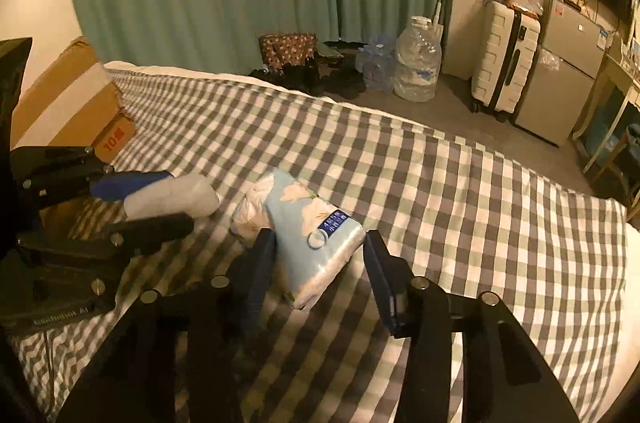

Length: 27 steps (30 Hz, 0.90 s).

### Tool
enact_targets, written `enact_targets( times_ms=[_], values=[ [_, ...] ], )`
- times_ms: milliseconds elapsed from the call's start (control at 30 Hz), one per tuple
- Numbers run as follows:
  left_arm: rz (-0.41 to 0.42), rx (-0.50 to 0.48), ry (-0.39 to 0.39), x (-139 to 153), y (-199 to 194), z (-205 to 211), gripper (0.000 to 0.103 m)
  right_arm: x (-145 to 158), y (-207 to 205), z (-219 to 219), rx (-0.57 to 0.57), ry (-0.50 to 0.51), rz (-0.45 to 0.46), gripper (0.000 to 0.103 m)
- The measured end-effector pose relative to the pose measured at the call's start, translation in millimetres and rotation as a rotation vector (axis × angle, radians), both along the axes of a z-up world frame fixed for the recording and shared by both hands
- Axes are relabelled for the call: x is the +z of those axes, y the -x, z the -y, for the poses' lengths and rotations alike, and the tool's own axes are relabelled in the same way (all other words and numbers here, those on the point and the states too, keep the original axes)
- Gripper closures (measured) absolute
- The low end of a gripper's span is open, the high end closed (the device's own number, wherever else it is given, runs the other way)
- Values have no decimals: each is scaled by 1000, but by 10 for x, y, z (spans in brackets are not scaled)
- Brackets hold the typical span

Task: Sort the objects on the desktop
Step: 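Grasp the tissue pack with the right tool while the left tool grasps the white plastic cups, then carry the tissue pack and white cups with both tools over the cardboard box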

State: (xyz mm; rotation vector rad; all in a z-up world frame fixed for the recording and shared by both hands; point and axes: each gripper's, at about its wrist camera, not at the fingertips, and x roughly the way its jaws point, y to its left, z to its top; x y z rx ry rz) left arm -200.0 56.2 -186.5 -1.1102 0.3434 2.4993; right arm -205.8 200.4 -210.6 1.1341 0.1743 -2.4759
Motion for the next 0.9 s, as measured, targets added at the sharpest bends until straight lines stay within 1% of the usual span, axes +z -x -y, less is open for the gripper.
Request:
enact_targets(
  times_ms=[33, 100, 200, 333, 400, 633, 733, 800, 900],
  values=[
    [-12, 9, -7, 58, -14, 32, 71, 31, -12, 9, 1, 0, -5, 64],
    [-28, 22, -19, 164, -33, 82, 71, 121, -61, 5, -11, 0, -37, 65],
    [-59, 43, -29, 322, -81, 140, 71, 212, -83, 19, -16, -1, -56, 65],
    [-83, 79, -51, 504, -98, 238, 71, 280, -105, 14, -63, 23, -58, 65],
    [-100, 85, -48, 570, -130, 258, 71, 351, -158, 33, -74, 6, -82, 65],
    [-144, 117, -79, 853, -243, 382, 71, 771, -367, 72, -114, -13, -180, 65],
    [-163, 130, -104, 995, -271, 444, 71, 890, -476, 72, -135, -6, -190, 65],
    [-178, 132, -110, 1080, -305, 464, 71, 954, -559, 84, -156, -30, -205, 65],
    [-204, 135, -117, 1257, -399, 490, 71, 1092, -668, 47, -184, 2, -209, 65]
  ],
)
